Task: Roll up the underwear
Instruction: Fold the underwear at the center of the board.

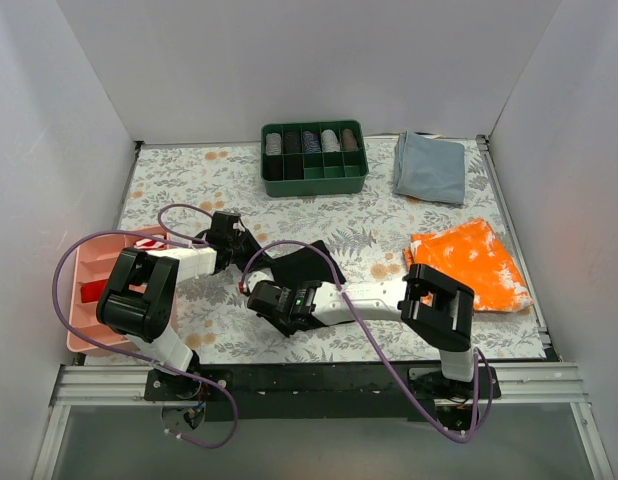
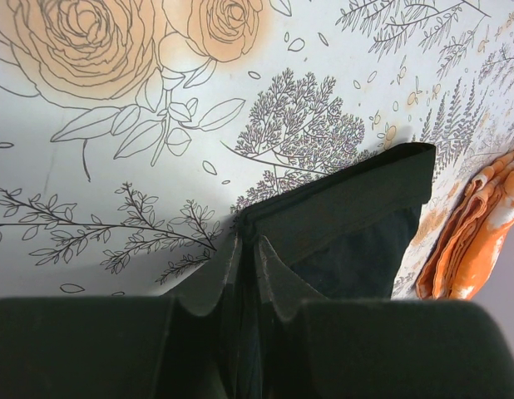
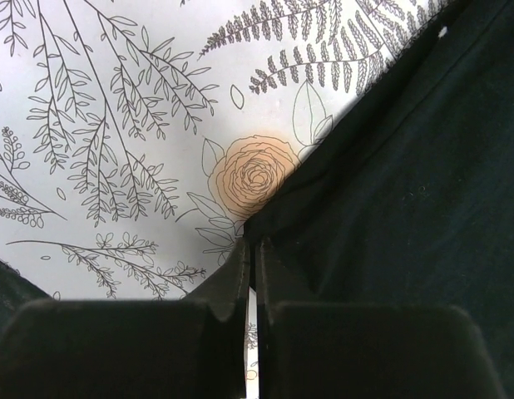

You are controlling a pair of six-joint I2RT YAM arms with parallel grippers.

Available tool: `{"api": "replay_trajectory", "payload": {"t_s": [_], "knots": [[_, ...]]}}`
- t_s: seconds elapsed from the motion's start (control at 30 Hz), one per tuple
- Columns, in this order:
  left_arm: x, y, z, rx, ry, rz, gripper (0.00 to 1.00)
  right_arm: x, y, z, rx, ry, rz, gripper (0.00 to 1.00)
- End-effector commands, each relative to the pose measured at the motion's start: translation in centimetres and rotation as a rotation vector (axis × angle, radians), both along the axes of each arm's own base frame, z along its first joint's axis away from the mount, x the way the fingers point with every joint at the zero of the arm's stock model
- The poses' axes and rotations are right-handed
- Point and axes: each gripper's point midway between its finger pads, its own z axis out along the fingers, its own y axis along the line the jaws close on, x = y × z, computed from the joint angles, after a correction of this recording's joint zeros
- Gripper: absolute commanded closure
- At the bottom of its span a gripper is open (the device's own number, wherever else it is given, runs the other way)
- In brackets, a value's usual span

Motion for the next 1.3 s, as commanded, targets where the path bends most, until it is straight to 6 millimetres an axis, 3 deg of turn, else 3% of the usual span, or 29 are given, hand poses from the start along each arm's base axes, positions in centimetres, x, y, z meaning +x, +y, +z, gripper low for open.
{"api": "replay_trajectory", "payload": {"t_s": [0.0, 0.23, 0.43, 0.63, 0.97, 1.27], "knots": [[-0.2, 0.4, 0.1, 0.029, -0.004, 0.007, 1.0, -0.5, -1.5, -1.0, -0.025, 0.031, 0.002, 0.99], [-0.3, 2.4, 1.1, 0.102, -0.009, 0.094, 1.0, -0.7, -0.7, 4.2, 0.189, 0.068, 0.0, 0.99], [-1.2, 4.0, 1.7, 0.149, -0.003, 0.133, 1.0, -1.7, -0.5, 7.0, 0.346, 0.14, 0.021, 0.99], [-1.8, 4.7, 2.4, 0.181, -0.002, 0.132, 1.0, -2.7, -0.8, 7.9, 0.419, 0.206, 0.05, 0.99], [-2.1, 4.2, 5.5, 0.153, -0.027, 0.107, 1.0, -1.9, -1.8, 8.1, 0.508, 0.262, -0.01, 0.99], [-2.6, 3.2, 5.5, 0.17, -0.005, 0.091, 1.0, -1.6, -2.2, 8.9, 0.603, 0.3, -0.022, 0.99]]}}
